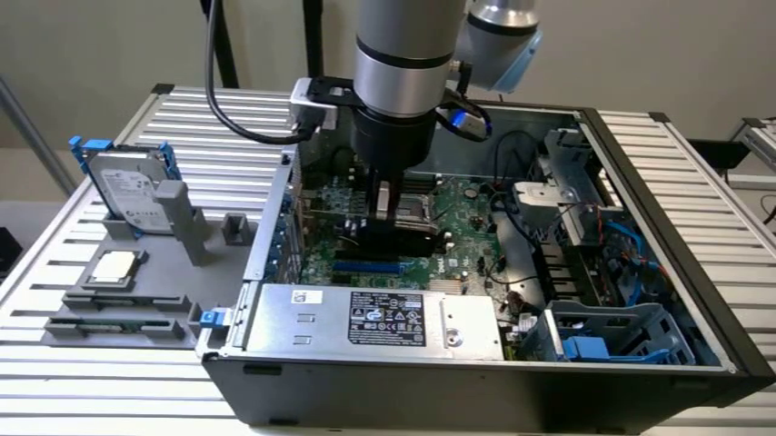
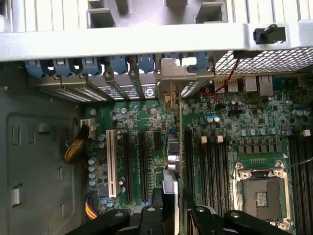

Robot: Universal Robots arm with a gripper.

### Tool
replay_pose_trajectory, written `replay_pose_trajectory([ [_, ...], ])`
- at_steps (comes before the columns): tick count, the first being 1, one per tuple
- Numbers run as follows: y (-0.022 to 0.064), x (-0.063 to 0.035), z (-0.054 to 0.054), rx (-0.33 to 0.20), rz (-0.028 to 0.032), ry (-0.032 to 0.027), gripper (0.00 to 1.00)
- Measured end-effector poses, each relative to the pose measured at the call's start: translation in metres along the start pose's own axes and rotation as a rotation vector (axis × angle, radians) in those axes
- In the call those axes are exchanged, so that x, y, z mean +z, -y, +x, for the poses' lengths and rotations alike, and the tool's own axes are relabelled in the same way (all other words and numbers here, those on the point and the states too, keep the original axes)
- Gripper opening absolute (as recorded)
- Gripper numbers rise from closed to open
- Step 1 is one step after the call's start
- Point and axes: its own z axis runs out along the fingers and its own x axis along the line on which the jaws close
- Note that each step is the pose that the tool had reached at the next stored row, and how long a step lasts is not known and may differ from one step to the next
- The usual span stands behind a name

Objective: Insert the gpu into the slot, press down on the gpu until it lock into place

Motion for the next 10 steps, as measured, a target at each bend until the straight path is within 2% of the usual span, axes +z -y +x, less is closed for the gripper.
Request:
replay_pose_trajectory([
  [10,-0.0016,0.0141,0.001,-0.002,-0.0006,0.0059,0.26],
])
